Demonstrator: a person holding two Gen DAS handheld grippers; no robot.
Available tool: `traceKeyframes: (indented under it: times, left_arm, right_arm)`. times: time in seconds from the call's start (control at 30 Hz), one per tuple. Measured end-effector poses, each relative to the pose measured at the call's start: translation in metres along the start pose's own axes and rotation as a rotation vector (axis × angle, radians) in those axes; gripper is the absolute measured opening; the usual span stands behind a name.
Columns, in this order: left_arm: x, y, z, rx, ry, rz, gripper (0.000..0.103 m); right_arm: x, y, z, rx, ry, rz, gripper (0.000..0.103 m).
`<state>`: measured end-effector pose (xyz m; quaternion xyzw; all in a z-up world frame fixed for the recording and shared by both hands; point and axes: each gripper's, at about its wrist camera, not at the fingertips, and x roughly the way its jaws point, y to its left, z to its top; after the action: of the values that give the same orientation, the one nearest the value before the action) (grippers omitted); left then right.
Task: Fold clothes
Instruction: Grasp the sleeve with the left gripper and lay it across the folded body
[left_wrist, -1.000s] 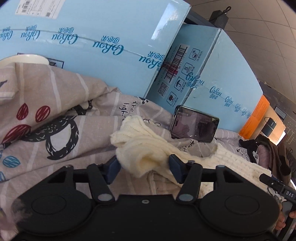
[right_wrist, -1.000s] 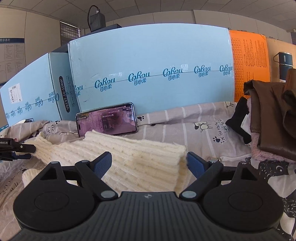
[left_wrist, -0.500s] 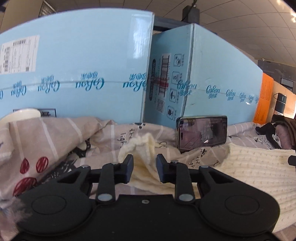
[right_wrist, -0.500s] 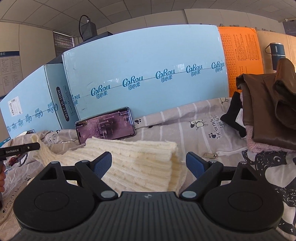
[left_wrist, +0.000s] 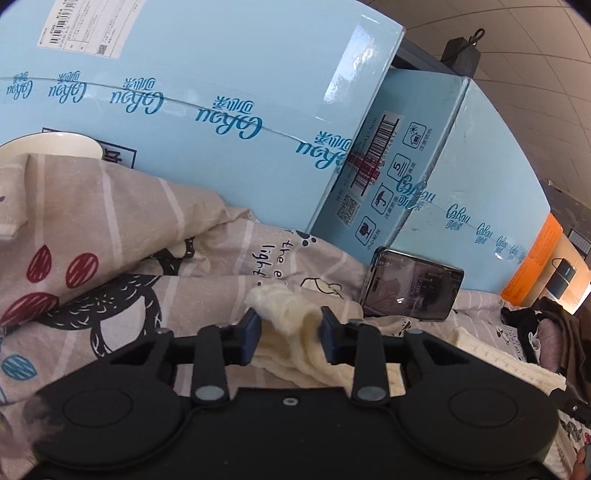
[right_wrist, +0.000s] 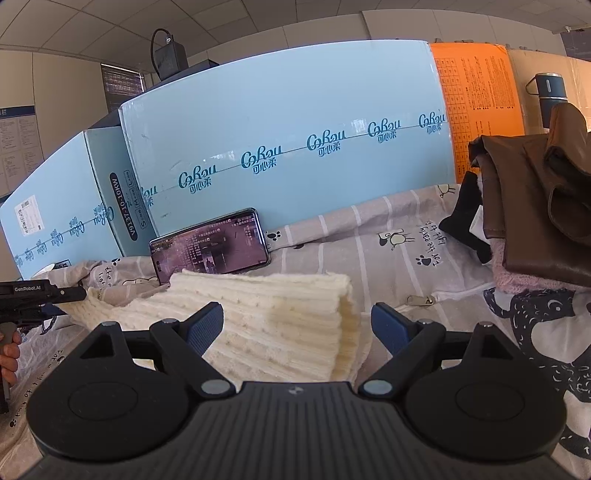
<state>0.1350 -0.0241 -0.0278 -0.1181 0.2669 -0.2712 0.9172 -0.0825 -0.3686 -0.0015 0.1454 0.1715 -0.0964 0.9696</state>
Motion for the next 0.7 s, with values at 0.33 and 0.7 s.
traceKeyframes:
  times: [0.33, 0.7]
  left_arm:
    - [0.014, -0.010, 0.008, 0.164, -0.004, 0.001, 0.027]
    - [-0.018, 0.029, 0.016, -0.256, 0.044, -0.045, 0.086]
  right_arm:
    - [-0.001, -0.001, 0.000, 0.003, -0.003, 0.005, 0.086]
    - [-0.002, -0.001, -0.001, 0.002, -0.002, 0.008, 0.086]
